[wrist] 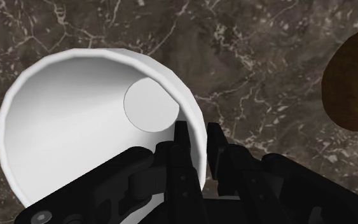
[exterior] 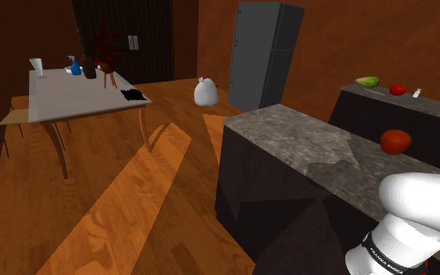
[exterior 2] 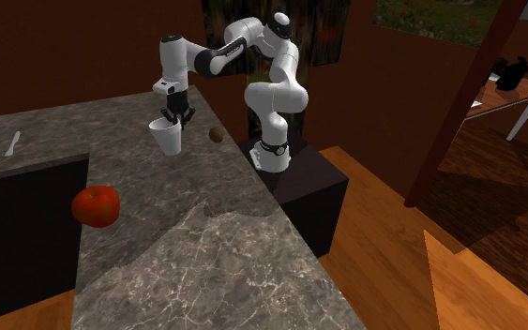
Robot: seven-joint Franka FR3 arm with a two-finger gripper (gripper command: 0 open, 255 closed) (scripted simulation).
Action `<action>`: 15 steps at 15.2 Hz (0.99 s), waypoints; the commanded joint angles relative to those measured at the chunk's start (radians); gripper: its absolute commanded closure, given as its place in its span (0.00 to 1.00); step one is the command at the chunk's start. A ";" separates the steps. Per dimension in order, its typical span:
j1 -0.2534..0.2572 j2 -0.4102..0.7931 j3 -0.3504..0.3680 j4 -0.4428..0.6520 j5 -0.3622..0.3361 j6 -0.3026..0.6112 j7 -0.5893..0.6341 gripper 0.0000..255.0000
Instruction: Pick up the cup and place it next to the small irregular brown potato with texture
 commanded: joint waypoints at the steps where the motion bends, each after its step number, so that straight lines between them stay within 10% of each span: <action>1: 0.000 0.000 0.000 0.000 0.000 0.000 0.000 0.00; 15: -0.013 -0.018 0.126 0.056 0.103 -0.100 -0.025 0.00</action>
